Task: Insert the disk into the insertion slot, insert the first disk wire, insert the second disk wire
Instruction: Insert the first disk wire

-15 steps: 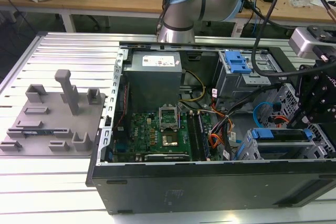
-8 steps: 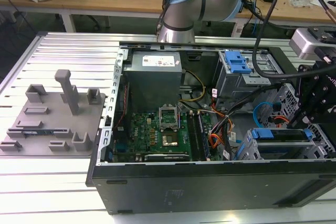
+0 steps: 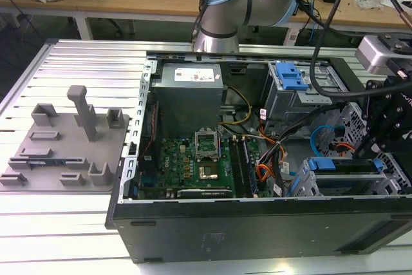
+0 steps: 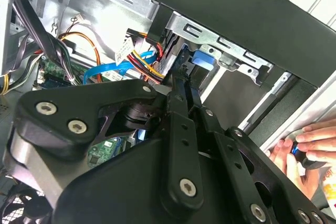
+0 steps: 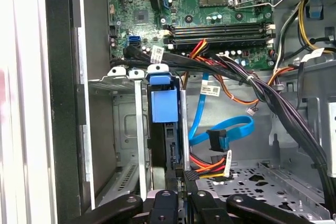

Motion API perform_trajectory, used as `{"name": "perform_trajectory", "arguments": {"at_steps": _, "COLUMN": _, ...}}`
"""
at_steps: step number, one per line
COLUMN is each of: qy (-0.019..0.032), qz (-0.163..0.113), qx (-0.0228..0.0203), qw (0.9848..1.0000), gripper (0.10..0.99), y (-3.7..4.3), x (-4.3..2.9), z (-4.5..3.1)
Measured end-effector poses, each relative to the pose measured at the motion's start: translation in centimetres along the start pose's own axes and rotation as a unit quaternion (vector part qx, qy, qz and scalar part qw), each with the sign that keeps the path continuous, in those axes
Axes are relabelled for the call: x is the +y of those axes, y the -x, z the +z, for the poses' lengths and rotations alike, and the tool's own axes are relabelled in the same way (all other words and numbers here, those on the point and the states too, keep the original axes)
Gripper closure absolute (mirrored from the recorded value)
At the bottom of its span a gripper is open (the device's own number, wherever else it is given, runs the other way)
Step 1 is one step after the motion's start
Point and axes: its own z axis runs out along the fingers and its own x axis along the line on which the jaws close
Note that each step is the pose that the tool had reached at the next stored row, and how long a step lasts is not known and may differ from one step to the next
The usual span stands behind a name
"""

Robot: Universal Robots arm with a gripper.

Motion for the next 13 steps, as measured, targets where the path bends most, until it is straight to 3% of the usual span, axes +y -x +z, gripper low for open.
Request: {"name": "perform_trajectory", "arguments": {"at_steps": 13, "qy": 0.0000, "qz": 0.000, "qx": 0.0001, "qw": 1.0000, "gripper": 0.922, "y": -0.12, "x": -0.02, "z": 0.56}}
